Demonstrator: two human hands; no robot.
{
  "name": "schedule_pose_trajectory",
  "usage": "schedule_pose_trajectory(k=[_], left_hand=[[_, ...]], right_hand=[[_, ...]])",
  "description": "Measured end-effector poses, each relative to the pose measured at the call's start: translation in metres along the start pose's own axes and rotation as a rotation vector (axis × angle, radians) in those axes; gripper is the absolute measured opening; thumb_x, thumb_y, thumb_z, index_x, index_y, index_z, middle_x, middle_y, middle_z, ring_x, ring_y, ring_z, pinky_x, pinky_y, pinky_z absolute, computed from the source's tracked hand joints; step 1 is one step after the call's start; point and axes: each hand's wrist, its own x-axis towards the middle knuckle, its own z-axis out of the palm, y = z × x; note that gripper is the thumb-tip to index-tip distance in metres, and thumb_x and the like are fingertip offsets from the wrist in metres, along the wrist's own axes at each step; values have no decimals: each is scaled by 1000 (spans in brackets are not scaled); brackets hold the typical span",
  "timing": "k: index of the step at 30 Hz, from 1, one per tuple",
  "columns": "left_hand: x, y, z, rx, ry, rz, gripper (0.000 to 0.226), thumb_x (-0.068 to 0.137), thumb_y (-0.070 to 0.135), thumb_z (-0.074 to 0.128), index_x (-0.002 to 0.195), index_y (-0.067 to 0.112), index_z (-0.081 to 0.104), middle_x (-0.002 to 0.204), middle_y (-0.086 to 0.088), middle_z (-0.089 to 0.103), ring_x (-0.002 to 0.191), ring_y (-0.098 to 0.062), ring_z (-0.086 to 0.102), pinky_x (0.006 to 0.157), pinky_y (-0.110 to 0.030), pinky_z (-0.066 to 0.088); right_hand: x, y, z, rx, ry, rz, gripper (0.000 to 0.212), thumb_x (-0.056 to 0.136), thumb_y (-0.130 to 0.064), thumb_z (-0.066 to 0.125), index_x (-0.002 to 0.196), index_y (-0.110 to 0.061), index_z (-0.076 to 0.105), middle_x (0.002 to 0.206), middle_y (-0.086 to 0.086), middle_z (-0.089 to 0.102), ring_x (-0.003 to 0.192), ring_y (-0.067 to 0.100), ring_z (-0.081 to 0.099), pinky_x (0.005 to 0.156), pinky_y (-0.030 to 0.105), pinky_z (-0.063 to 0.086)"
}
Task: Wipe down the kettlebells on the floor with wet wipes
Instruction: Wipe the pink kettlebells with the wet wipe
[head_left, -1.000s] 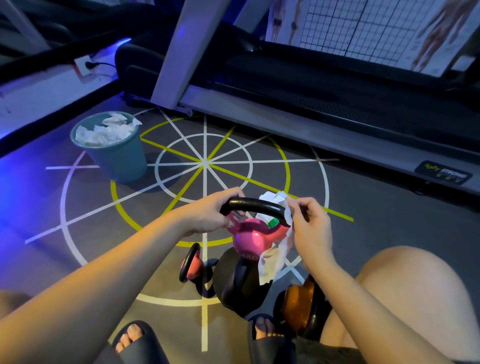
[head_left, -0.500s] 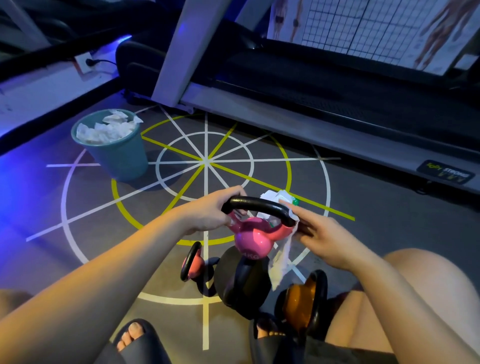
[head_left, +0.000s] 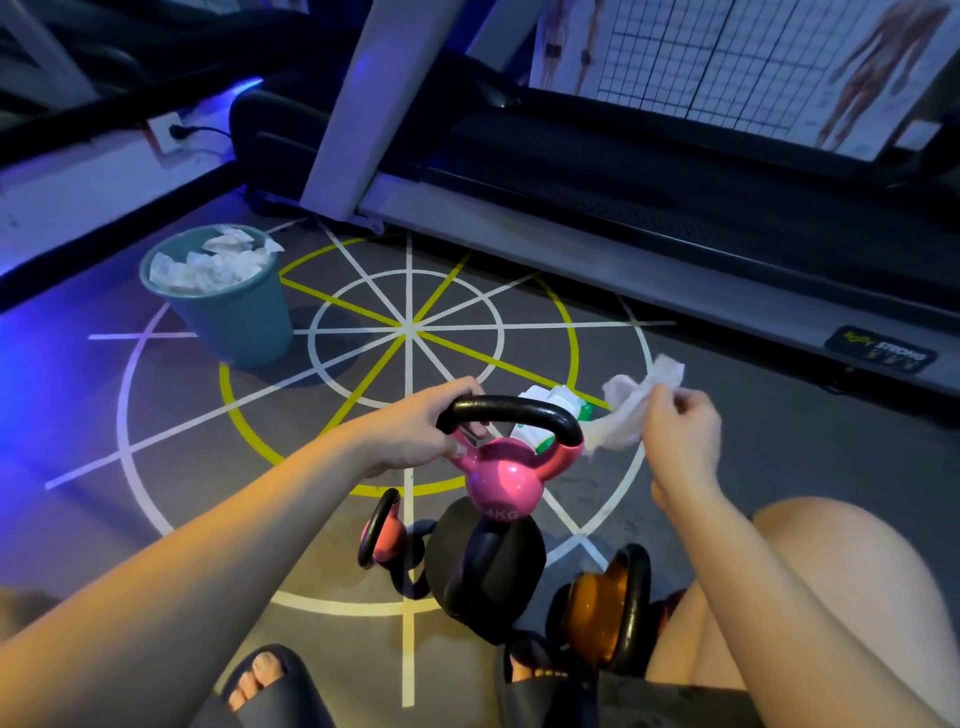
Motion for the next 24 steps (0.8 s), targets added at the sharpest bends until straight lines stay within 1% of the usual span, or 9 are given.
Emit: schedule_pose_trajectory(k=[3, 5, 7, 9, 11, 15, 17, 21, 24], left_hand=[[0, -1, 1, -4, -4, 7, 41, 86, -18, 61, 107, 17, 55, 113, -8, 69, 112, -12, 67, 92, -45, 59], [0, -2, 1, -6, -7, 10, 42, 86, -18, 60, 108, 17, 55, 114, -9, 69, 112, -12, 67, 92, -46, 59], [0, -3, 0, 0, -7, 6, 41, 86, -17, 61, 109, 17, 55, 114, -8, 68, 111, -11, 67, 93, -46, 59], [1, -3, -1, 7, -6, 3, 42, 86, -16, 62, 108, 19, 55, 113, -6, 68, 112, -11, 66, 95, -47, 58], [2, -4, -2, 8, -5, -2, 42, 85, -16, 62, 108, 20, 55, 112, -4, 69, 113, -11, 66, 96, -48, 57], [3, -3, -2, 9, -1, -7, 42, 85, -16, 62, 108, 19, 56, 112, -5, 69, 112, -12, 67, 95, -48, 57], [3, -2, -2, 13, 1, 0, 41, 85, -16, 62, 108, 18, 56, 112, -6, 68, 110, -12, 67, 94, -47, 58], [3, -1, -1, 27, -4, 5, 40, 87, -15, 61, 108, 18, 56, 112, -5, 68, 109, -10, 67, 94, -44, 58], [3, -2, -2, 28, 3, 10, 39, 86, -15, 62, 108, 16, 56, 112, -6, 68, 110, -10, 67, 95, -44, 58]], right_hand=[[-22, 10, 6, -26, -240, 40, 14, 89, -29, 51, 89, -19, 60, 89, 11, 72, 84, 29, 72, 74, 44, 60], [-35, 14, 3, 4, -386, 89, 13, 93, -21, 52, 88, -13, 61, 91, 16, 73, 82, 28, 74, 70, 41, 62], [-44, 12, -3, 55, -462, 155, 12, 96, -12, 52, 91, -7, 62, 94, 17, 74, 85, 25, 75, 74, 38, 62], [-49, 6, -11, 205, -489, 244, 14, 95, -9, 48, 91, -4, 60, 89, 15, 74, 85, 27, 75, 79, 40, 60], [-51, -1, -16, 368, -487, 333, 15, 93, -9, 45, 82, -5, 55, 72, 9, 71, 80, 28, 73, 82, 43, 58], [-52, 1, -16, 352, -476, 353, 16, 96, -14, 52, 87, -2, 60, 55, 6, 57, 68, 20, 66, 92, 44, 56], [-50, 5, -15, 329, -455, 336, 18, 94, -16, 59, 90, 1, 63, 56, 6, 54, 69, 21, 58, 95, 42, 54], [-51, 6, -14, 376, -461, 228, 21, 89, -13, 58, 73, -1, 66, 60, 7, 57, 62, 17, 48, 79, 35, 52], [-49, 4, -15, 463, -477, 257, 47, 93, -22, 44, 55, -1, 60, 80, 18, 68, 73, 17, 61, 78, 33, 48]])
